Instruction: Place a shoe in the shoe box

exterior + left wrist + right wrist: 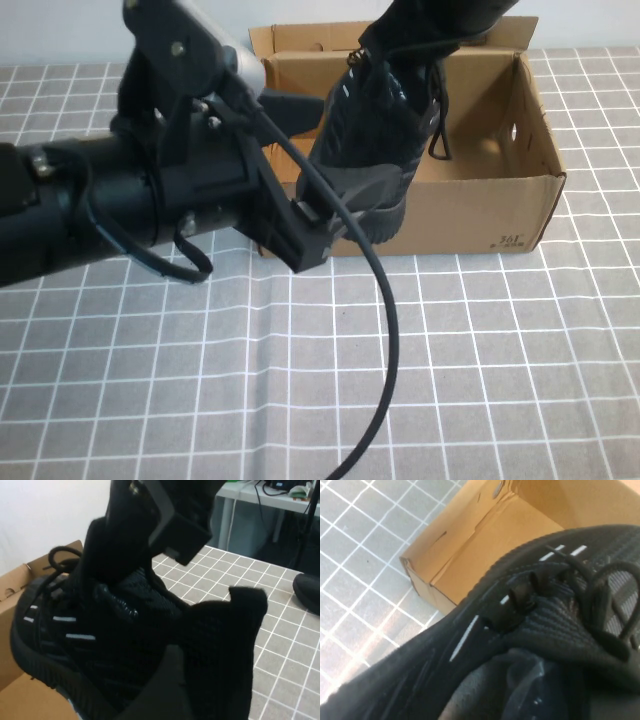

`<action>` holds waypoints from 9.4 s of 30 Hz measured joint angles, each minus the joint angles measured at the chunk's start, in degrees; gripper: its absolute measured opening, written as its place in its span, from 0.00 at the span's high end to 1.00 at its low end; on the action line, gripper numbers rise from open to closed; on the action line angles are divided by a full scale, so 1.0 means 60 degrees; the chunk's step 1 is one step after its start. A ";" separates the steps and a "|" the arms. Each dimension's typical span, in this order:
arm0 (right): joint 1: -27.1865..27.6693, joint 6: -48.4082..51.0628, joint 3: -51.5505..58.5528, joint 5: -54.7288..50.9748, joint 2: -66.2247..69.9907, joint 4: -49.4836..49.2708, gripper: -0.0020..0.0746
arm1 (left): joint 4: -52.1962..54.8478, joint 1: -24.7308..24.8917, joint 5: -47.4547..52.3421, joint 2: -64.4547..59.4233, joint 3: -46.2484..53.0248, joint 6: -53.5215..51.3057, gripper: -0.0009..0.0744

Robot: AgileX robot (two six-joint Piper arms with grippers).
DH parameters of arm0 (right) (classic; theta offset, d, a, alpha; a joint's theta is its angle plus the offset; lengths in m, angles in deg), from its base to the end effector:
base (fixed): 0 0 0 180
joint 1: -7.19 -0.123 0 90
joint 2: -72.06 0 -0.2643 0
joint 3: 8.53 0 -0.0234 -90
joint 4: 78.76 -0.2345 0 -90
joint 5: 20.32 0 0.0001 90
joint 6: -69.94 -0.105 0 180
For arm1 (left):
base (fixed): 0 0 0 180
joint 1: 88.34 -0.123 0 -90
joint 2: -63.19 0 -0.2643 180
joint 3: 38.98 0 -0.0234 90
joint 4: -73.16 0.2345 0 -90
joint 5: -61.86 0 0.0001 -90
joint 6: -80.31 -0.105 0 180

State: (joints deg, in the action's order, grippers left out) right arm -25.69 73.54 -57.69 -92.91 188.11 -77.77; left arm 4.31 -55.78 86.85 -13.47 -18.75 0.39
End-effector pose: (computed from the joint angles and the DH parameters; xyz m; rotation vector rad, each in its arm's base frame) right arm 0.3291 0.2107 0.3941 -0.7642 2.3225 0.2063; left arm 0.2029 -0.1787 0.3479 0.9820 1.6011 -0.6110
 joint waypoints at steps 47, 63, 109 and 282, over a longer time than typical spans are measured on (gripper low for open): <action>0.0000 0.0074 0.0000 -0.0091 0.0005 -0.0454 0.97 | -0.4957 0.0052 -0.2409 -0.3057 -0.0393 -0.7390 0.36; 0.0039 0.0676 0.0000 -0.0145 0.0171 -0.1005 0.97 | -0.5002 0.0067 -0.2797 -0.3420 -0.0446 -0.7960 0.45; 0.0079 0.1265 -0.0014 0.0004 0.0111 -0.1688 0.81 | -0.5061 0.0074 -0.3847 -0.3703 -0.0763 -0.9266 0.95; 0.0079 -0.3399 0.8622 -0.0082 -1.1055 0.2081 0.99 | 0.7593 -0.3058 0.4916 -0.5487 -1.0033 0.8176 0.99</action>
State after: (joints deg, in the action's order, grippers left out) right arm -25.21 53.15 -5.96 -93.41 121.78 -65.29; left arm 49.87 -74.13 116.34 -46.39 -78.95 49.45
